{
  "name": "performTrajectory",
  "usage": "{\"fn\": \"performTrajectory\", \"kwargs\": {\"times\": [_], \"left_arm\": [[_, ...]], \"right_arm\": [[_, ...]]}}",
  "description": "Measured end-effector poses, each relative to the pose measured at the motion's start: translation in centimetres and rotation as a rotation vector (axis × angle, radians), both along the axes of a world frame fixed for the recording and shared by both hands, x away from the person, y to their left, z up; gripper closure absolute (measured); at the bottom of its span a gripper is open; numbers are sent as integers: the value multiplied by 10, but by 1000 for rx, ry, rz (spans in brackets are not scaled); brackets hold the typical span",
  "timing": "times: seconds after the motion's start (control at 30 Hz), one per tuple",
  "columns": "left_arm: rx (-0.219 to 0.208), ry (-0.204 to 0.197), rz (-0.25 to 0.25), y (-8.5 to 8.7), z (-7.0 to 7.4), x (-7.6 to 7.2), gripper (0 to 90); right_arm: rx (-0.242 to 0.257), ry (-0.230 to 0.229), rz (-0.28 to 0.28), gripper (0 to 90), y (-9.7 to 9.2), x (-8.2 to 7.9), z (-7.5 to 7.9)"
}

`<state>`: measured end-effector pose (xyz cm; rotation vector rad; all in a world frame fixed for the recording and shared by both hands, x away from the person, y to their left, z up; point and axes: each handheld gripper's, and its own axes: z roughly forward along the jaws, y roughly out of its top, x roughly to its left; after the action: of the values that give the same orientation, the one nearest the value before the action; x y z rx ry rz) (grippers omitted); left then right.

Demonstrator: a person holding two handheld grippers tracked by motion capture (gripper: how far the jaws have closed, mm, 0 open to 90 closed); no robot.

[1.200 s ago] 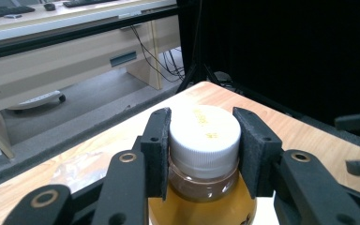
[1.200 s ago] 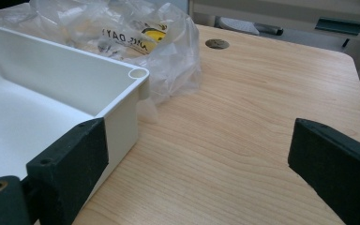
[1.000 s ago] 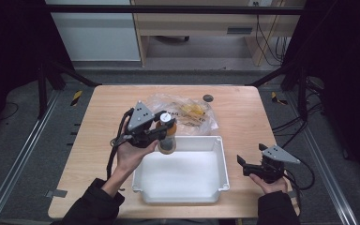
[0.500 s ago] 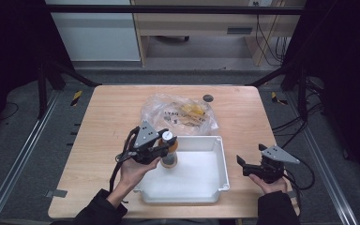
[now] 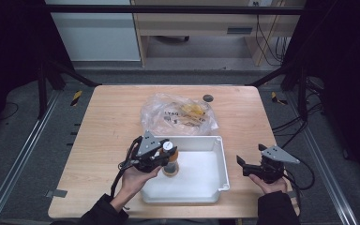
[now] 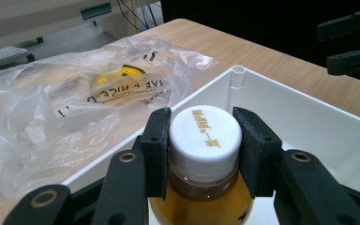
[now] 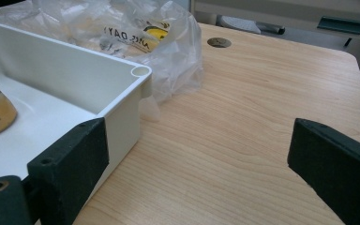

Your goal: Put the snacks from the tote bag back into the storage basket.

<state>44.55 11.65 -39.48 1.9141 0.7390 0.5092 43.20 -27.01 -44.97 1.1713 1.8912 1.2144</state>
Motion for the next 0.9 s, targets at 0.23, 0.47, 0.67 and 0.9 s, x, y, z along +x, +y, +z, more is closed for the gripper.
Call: {"fn": "performTrajectory", "kwargs": {"times": [0.23, 0.47, 0.67, 0.9], "left_arm": [[-16, -28, -2, 2, -4, -4, 583], [-59, -28, 2, 5, -5, -5, 499], [-88, -51, -7, 10, 2, -10, 366], [-114, -63, -13, 26, 9, -14, 284]], "right_arm": [[3, -1, 1, 60, 0, -1, 0], [5, -2, 2, 60, 1, -1, 1], [7, -2, -1, 60, 1, -2, 1], [7, -3, -5, 60, 0, -2, 1]]}}
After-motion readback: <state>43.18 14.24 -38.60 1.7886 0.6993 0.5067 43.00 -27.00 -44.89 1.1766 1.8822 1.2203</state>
